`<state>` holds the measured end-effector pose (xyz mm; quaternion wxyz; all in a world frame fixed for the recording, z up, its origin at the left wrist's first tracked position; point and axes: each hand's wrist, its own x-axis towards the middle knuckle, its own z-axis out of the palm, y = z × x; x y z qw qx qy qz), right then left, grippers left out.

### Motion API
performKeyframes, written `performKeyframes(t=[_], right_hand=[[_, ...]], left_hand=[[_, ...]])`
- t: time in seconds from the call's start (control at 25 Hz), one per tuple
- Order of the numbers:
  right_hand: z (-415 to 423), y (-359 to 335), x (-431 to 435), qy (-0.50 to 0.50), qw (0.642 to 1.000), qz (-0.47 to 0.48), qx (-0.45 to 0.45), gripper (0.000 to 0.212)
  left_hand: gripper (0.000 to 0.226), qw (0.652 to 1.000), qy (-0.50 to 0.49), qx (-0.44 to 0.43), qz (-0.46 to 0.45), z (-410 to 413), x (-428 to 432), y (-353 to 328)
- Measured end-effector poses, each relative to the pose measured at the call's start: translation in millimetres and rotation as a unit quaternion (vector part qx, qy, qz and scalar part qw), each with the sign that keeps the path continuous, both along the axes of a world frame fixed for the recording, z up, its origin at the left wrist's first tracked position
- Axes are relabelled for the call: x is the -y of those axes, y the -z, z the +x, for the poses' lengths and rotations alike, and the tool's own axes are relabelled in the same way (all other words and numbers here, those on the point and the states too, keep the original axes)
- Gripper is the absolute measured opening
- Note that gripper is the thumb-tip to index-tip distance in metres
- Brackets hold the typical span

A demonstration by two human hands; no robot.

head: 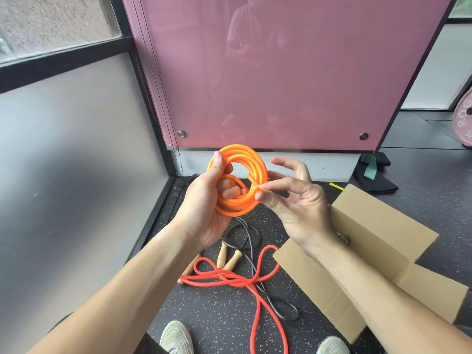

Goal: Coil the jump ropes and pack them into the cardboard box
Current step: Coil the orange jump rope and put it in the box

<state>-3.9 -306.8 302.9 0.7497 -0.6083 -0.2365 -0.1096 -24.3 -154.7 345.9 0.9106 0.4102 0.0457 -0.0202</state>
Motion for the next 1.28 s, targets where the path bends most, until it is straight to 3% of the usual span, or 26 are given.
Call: performKeyframes(t=[0.12, 0.2, 0.32, 0.44, 0.68, 0.76, 0.84, 1.0, 1.12, 1.28], right_hand=[[-1.0, -0.1, 1.1, -0.127, 0.984, 0.076, -0.097, 0.02], [-0.9, -3.6, 3.4, -0.151, 0.974, 0.111, -0.129, 0.021], [3.0, -6.6, 5.3, -0.089, 0.98, 0.111, -0.138, 0.029], [2.2, -1.7, 3.2, -0.045, 0.997, 0.027, -0.052, 0.036], [0.5, -0.5, -0.3, 0.022, 0.999, -0.04, 0.014, 0.009], [2.5, -1.9, 0.3, 0.042, 0.998, -0.041, 0.015, 0.011], [3.5, -6.6, -0.4, 0.039, 0.999, -0.017, -0.021, 0.016], [0.0, -15.6, 2.9, -0.047, 0.977, 0.125, -0.164, 0.021], [-5.6, -17.9, 2.7, -0.092, 0.966, 0.158, -0.183, 0.006], [-4.6, -17.8, 6.6, -0.114, 0.969, 0.144, -0.167, 0.018]], left_hand=[[0.032, 1.0, 0.004, 0.003, -0.007, -4.1, -0.1, -3.4], [0.032, 0.999, 0.012, 0.001, -0.035, -4.5, -2.7, -4.7], [0.034, 0.994, 0.025, -0.011, -0.104, -2.2, -8.1, -6.7], [0.035, 0.991, 0.027, -0.031, -0.128, -1.4, -9.2, -6.9], [0.034, 0.992, 0.023, -0.064, -0.105, 1.0, -8.5, -3.1], [0.034, 0.994, 0.031, -0.077, -0.075, -0.7, -4.2, -2.4], [0.035, 0.995, 0.04, -0.079, -0.044, -2.8, -0.4, -2.7], [0.036, 0.996, 0.05, -0.065, -0.023, -4.2, -1.3, -7.0], [0.026, 0.997, 0.05, -0.052, 0.014, -9.2, 0.5, -11.1], [0.023, 0.993, 0.096, -0.026, 0.063, -11.5, 2.8, -10.3]])
